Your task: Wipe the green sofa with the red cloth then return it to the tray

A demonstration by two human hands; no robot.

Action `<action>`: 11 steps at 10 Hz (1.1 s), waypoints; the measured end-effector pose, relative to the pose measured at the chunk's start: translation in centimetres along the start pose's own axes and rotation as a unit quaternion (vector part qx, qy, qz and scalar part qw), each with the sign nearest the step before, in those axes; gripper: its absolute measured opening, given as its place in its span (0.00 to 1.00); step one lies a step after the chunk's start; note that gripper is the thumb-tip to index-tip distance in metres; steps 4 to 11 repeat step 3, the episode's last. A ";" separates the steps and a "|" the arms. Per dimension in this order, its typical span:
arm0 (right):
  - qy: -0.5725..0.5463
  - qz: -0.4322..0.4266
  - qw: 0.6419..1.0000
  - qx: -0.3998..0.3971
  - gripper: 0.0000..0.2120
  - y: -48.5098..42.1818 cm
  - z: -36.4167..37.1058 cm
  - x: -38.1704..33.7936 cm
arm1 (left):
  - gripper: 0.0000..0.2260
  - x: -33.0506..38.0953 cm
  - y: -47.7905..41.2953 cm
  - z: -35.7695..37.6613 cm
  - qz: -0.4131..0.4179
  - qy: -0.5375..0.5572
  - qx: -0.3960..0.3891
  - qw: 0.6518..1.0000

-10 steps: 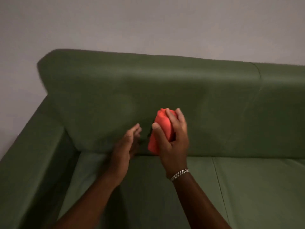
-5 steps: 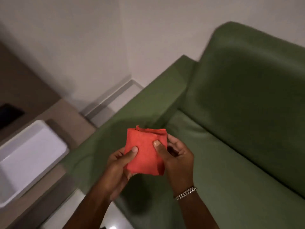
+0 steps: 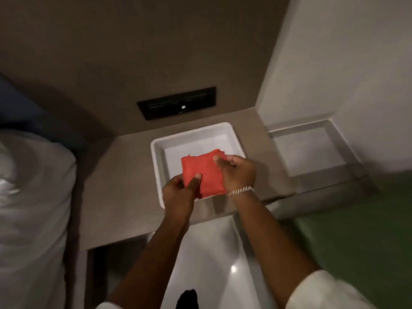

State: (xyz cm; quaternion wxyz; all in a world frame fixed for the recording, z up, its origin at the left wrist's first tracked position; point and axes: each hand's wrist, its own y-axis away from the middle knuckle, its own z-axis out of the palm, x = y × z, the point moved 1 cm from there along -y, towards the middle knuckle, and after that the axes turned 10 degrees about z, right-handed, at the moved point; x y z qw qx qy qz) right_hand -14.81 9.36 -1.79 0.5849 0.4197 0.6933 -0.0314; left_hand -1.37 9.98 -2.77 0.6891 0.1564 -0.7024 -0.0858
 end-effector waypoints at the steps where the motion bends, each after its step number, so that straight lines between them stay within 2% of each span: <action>1: 0.051 -0.009 0.997 0.051 0.12 -4.8 5.0 2.1 | 0.11 -3.4 -5.5 -0.1 0.013 -0.057 -0.008 0.998; 2: 0.110 -0.020 0.991 0.080 0.11 -7.8 8.6 4.2 | 0.15 -5.7 -8.8 -0.2 0.015 -0.119 -0.030 0.992; 3: 0.174 -0.015 0.981 0.087 0.12 -9.7 9.7 5.3 | 0.13 -6.6 -10.5 -0.4 0.005 -0.156 -0.060 0.986; 11: 0.174 -0.015 0.981 0.087 0.12 -9.7 9.7 5.3 | 0.13 -6.6 -10.5 -0.4 0.005 -0.156 -0.060 0.986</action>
